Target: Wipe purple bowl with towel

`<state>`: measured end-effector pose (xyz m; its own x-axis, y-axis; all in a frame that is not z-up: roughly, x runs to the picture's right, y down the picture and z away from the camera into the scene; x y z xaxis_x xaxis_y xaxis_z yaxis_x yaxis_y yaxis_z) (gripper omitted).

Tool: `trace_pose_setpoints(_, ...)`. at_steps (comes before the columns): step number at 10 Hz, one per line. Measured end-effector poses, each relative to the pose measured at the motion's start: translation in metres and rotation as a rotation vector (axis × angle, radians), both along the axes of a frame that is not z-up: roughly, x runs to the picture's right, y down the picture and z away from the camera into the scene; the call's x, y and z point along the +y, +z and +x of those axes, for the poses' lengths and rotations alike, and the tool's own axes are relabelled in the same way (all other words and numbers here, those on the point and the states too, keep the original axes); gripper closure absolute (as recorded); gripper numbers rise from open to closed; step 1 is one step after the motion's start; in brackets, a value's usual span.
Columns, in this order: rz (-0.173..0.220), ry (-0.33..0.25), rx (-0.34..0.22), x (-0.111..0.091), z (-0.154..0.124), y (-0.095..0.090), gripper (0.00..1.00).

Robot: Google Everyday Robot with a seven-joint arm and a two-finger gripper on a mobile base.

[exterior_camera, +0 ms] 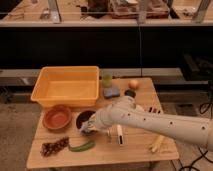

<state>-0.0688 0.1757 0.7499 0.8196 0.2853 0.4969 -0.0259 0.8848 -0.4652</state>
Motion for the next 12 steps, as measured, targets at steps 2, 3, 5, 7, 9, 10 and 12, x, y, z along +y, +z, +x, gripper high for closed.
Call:
trace_pose_setpoints(2, 0.014, -0.001, 0.031, -0.011, 0.012, 0.011, 1.00)
trace_pose_setpoints(3, 0.022, 0.000, 0.049, -0.020, 0.013, 0.019, 1.00)
trace_pose_setpoints(5, 0.041, 0.004, 0.084, -0.038, 0.006, 0.035, 1.00)
trace_pose_setpoints(7, 0.048, 0.007, 0.106, -0.045, -0.003, 0.049, 1.00)
trace_pose_setpoints(9, 0.056, 0.016, 0.123, -0.047, -0.014, 0.059, 1.00)
trace_pose_setpoints(10, 0.059, 0.018, 0.125, -0.049, -0.019, 0.060, 1.00)
trace_pose_setpoints(12, 0.067, 0.021, 0.114, -0.051, -0.033, 0.060, 1.00)
